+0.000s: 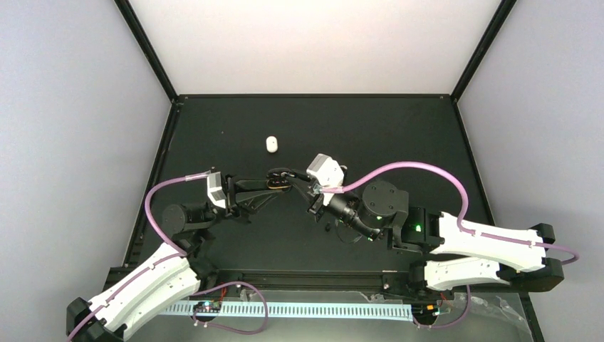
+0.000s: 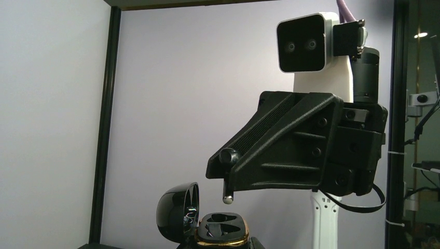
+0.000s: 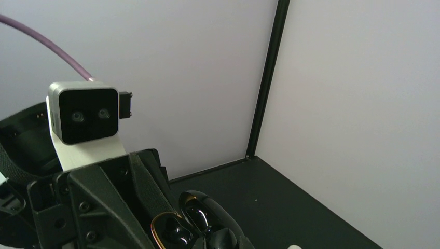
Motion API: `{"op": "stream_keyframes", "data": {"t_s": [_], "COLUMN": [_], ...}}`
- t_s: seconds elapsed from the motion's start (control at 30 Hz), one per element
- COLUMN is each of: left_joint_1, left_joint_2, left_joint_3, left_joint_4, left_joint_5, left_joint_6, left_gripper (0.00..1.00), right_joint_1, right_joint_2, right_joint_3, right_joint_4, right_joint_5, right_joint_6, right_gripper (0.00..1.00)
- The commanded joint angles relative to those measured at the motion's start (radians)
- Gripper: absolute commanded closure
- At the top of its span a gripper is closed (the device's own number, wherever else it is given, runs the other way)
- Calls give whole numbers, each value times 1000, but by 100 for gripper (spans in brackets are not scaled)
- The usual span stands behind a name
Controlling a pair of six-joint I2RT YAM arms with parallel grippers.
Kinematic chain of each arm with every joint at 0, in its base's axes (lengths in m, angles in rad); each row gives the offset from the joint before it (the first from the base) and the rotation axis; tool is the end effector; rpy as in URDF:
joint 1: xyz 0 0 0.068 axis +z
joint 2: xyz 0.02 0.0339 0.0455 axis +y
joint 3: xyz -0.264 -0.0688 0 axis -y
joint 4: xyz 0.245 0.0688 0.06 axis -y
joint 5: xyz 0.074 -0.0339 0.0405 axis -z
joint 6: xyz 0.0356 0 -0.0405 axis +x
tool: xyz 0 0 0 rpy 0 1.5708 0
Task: Insert the wireless bluetooth earbuds into the charging case
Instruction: Place the earbud in the charging case.
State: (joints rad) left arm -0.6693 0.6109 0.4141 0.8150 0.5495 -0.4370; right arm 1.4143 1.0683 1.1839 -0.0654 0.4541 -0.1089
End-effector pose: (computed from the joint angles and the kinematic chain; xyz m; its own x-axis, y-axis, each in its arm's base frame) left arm 0.0989 -0.1019 0.3364 0.0466 -0.4971 -0.8664 0.9742 0.2145 -0.0707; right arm 0.0521 0.2298 0.4380 0.0968 -0.0130 -0.9952 -0.8137 0.5748 -0.0867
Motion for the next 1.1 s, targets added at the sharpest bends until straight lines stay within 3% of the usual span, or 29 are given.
{"op": "stream_keyframes", "data": {"t_s": [0.0, 1.07], "left_joint_1": [-7, -7], "left_joint_2": [8, 23], "left_joint_3": [9, 3], "left_joint_4": [3, -23], "left_joint_5": [-6, 12], "left_joint_6": [20, 53], "left_gripper": [98, 99], "right_joint_1": [4, 4], "right_joint_2": [-5, 12], "right_joint_3": [29, 38], "right_joint_4": [-51, -117], "right_joint_5": [17, 78], "right_joint_6": [-64, -145], "right_gripper": [99, 99]}}
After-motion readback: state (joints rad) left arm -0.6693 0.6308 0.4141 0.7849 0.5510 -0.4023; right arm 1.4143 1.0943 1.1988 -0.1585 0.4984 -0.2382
